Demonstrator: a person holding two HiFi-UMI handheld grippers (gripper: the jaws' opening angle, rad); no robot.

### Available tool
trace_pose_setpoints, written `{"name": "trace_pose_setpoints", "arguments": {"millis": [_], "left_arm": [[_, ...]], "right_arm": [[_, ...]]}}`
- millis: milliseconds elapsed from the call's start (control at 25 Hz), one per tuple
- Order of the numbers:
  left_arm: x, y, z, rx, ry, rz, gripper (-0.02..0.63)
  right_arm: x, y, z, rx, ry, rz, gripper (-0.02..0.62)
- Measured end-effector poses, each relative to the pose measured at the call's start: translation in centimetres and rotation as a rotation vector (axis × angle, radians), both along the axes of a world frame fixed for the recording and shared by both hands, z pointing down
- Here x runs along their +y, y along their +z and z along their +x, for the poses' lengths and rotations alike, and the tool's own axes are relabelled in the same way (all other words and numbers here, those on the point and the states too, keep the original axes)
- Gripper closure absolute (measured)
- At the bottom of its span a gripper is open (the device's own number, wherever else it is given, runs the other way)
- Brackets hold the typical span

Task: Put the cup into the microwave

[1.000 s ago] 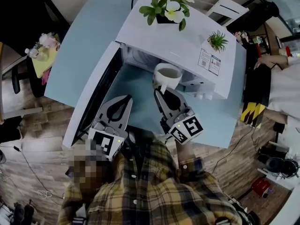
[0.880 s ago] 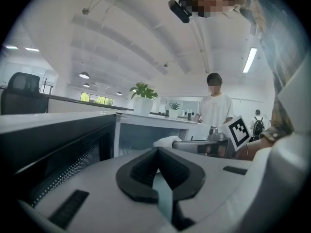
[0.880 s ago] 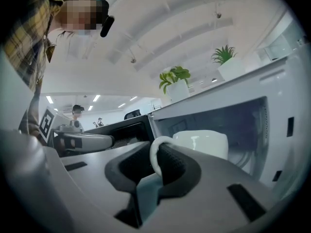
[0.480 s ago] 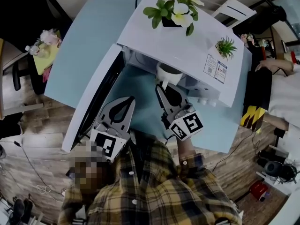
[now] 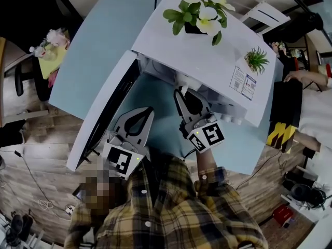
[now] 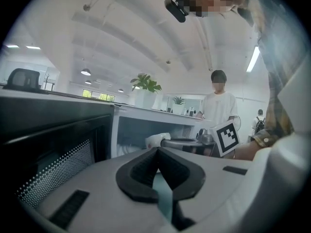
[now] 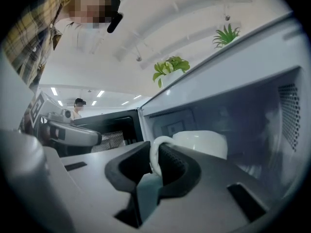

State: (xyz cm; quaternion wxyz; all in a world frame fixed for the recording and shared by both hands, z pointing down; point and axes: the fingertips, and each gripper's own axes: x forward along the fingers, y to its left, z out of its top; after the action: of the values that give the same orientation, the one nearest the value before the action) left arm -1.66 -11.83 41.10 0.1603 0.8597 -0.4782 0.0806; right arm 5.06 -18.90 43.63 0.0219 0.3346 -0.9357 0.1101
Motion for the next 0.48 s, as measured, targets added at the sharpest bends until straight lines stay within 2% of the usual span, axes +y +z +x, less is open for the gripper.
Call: {"name": "trace_pose_setpoints", "arguments": {"millis": [480], "left_arm": [[-0.5, 0.5, 0.4, 0.002, -0.021, 0.005, 0.615]], "right_arm": [[-1.8, 1.0, -0.1, 0.038, 0.025, 0.083, 0.54]]}}
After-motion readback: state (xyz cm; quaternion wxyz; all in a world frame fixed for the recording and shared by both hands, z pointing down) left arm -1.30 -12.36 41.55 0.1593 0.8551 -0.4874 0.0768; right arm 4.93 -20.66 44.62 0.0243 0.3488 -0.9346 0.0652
